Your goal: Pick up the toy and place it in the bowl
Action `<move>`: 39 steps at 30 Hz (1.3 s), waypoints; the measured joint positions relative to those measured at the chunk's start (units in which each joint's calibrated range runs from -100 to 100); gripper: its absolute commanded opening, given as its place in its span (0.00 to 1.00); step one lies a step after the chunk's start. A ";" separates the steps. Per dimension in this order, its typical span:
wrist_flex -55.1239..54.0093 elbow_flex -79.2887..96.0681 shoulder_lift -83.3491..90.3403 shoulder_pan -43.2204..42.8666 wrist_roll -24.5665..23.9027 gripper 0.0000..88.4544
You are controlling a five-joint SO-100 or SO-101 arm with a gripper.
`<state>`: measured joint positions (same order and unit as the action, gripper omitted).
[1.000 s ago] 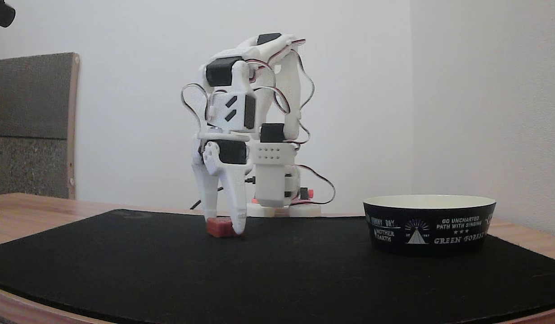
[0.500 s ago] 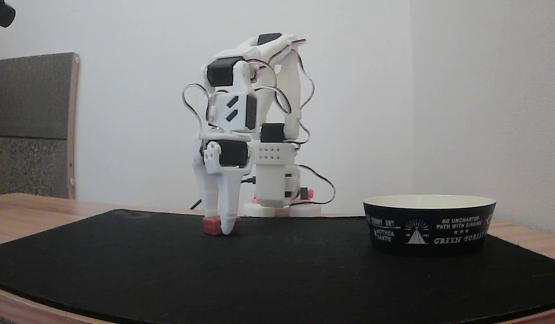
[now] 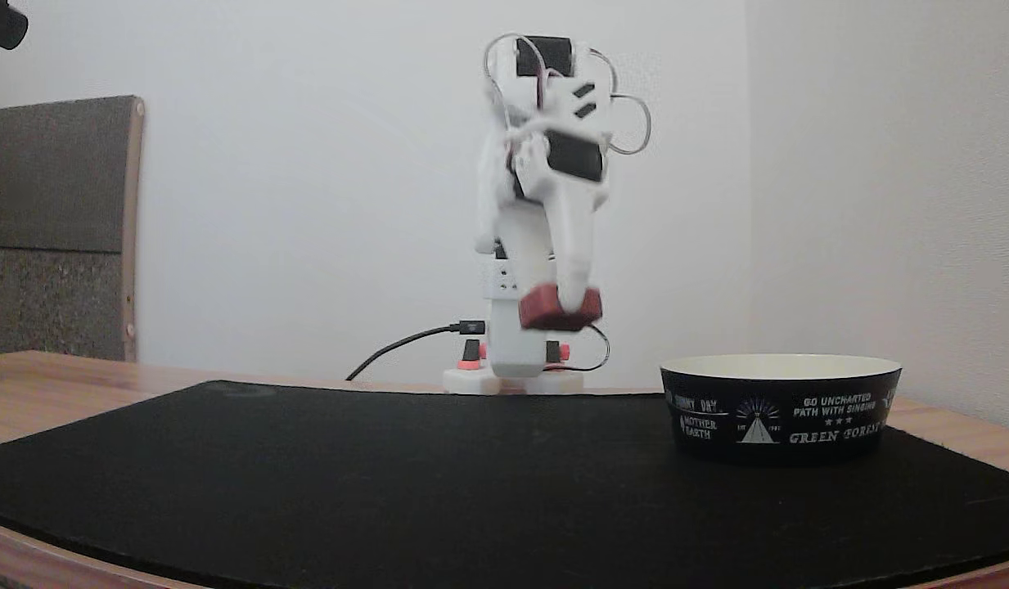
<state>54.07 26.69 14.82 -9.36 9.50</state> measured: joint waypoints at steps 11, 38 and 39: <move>-16.97 9.26 0.42 -19.56 -10.19 0.26; -15.03 42.61 37.55 5.41 -12.25 0.03; -15.03 49.88 43.38 5.24 -11.99 0.03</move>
<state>39.05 76.57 58.20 -4.12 -2.50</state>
